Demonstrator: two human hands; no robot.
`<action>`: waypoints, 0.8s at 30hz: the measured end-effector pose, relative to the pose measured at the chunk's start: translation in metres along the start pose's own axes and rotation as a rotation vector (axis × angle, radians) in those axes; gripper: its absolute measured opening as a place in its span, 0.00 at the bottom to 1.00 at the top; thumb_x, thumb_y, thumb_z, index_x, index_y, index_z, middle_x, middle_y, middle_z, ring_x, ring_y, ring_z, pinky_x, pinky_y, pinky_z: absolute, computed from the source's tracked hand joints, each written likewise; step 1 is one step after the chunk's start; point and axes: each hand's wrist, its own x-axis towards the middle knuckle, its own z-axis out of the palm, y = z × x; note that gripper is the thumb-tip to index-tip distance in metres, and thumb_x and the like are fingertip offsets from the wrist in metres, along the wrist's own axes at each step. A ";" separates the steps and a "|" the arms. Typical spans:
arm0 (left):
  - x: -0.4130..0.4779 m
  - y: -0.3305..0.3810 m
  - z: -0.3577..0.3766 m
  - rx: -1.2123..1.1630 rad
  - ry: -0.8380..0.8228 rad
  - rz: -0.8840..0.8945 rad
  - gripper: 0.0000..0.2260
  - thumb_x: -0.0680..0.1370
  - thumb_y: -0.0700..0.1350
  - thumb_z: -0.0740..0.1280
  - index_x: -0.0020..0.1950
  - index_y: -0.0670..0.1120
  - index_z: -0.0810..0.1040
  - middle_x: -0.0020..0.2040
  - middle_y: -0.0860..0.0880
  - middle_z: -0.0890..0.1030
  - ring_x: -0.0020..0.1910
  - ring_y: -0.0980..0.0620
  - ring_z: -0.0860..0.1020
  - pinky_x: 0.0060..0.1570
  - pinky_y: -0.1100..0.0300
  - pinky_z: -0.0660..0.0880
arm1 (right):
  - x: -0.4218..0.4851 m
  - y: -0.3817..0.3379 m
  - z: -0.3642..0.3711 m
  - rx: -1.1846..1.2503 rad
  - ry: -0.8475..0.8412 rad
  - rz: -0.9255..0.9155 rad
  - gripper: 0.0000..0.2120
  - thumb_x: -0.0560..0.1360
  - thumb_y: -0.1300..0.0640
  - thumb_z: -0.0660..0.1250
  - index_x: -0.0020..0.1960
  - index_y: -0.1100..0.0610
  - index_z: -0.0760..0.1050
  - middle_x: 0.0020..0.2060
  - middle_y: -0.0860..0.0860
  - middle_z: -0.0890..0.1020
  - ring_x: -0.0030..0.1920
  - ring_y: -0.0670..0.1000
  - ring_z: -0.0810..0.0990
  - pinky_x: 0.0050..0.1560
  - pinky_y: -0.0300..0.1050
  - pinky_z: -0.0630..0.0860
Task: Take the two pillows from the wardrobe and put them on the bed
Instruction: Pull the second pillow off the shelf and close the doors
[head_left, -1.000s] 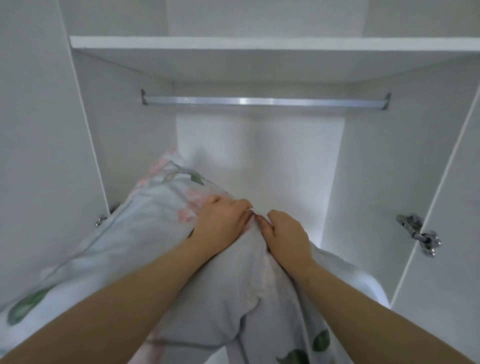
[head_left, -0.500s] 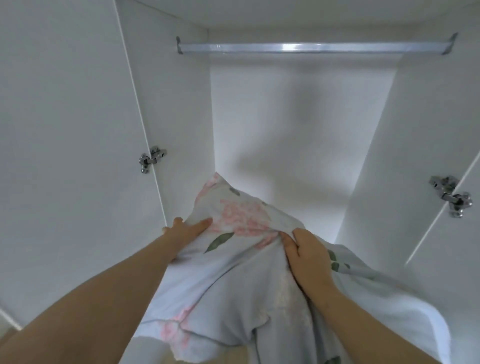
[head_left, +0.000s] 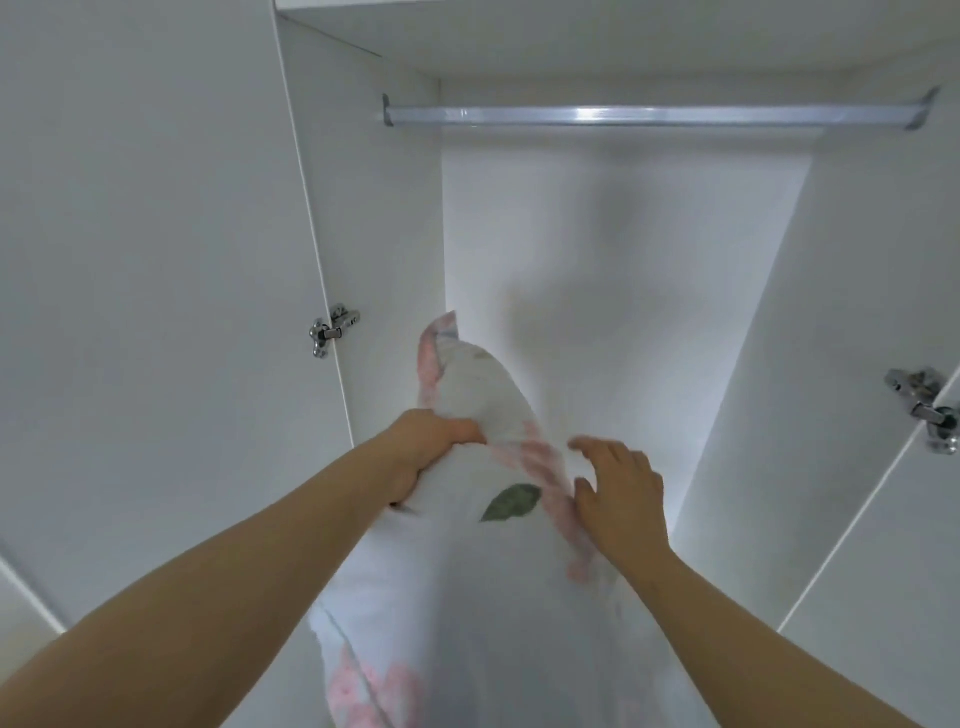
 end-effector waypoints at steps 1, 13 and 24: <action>-0.006 0.001 0.004 0.040 -0.018 0.019 0.19 0.64 0.40 0.74 0.53 0.38 0.78 0.44 0.39 0.82 0.40 0.41 0.81 0.38 0.54 0.78 | 0.007 -0.014 -0.005 0.017 -0.014 -0.045 0.27 0.72 0.60 0.62 0.69 0.47 0.65 0.68 0.49 0.70 0.66 0.56 0.67 0.62 0.49 0.64; -0.021 -0.026 -0.030 0.625 -0.191 0.160 0.10 0.64 0.44 0.74 0.42 0.49 0.77 0.40 0.51 0.79 0.37 0.54 0.77 0.34 0.64 0.71 | 0.035 -0.085 0.013 -0.449 -0.417 -0.578 0.28 0.65 0.46 0.72 0.62 0.48 0.68 0.70 0.50 0.66 0.74 0.57 0.56 0.72 0.60 0.45; -0.050 -0.080 -0.079 1.081 -0.034 0.154 0.19 0.65 0.52 0.72 0.53 0.50 0.74 0.47 0.51 0.80 0.47 0.50 0.77 0.43 0.57 0.71 | 0.003 -0.129 0.074 -0.185 -0.809 -0.550 0.18 0.71 0.52 0.68 0.59 0.56 0.73 0.56 0.54 0.81 0.56 0.56 0.79 0.53 0.46 0.73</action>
